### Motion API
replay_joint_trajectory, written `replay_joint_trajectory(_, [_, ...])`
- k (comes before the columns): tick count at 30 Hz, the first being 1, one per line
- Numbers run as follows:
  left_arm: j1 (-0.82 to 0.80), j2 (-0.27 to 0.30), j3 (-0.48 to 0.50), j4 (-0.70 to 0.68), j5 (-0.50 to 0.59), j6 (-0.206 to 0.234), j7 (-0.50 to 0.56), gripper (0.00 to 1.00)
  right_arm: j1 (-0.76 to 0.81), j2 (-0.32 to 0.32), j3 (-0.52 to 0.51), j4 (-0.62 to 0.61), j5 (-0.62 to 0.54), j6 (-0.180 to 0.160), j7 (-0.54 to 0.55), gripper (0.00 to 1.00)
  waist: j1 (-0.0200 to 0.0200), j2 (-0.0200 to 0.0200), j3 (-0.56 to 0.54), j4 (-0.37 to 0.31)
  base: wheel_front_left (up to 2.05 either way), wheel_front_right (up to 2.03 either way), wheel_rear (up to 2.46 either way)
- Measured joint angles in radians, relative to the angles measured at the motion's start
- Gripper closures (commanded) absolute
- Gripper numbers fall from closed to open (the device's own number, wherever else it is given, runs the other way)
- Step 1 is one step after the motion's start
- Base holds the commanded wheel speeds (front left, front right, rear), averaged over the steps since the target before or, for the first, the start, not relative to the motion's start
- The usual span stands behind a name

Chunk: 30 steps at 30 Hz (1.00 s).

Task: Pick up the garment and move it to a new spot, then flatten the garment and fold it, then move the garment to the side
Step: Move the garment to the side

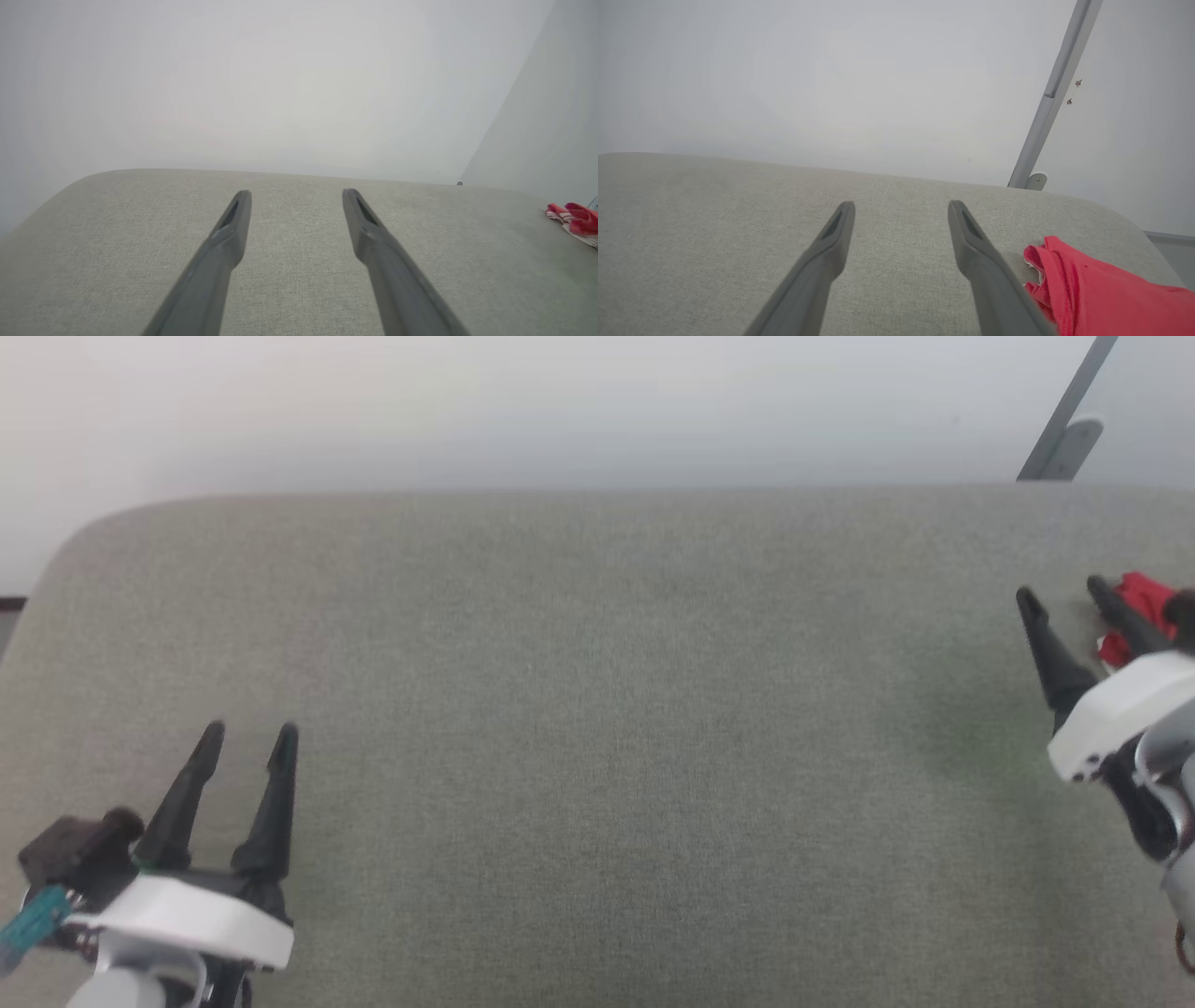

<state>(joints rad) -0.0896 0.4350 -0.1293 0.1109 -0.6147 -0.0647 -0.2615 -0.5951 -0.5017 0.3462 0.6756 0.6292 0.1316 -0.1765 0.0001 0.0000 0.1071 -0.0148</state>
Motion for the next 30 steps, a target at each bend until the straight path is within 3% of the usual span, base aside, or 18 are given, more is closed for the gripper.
replay_joint_trajectory(12, [0.159, -0.041, 0.115, -0.026, 0.027, -0.017, 0.0, 0.0, 0.166, 0.035, -0.032, -0.081, -0.033, 0.0, -0.047, 0.0, 0.0, 0.0, -0.106, -0.008, 0.0, 0.0, 0.0])
replay_joint_trajectory(30, [0.231, -0.096, 0.204, -0.029, 0.07, -0.052, 0.0, 0.0, 0.388, 0.129, -0.217, -0.256, -0.118, 0.0, -0.061, 0.0, -0.0001, 0.0, -0.14, -0.015, 0.0, 0.0, 0.0])
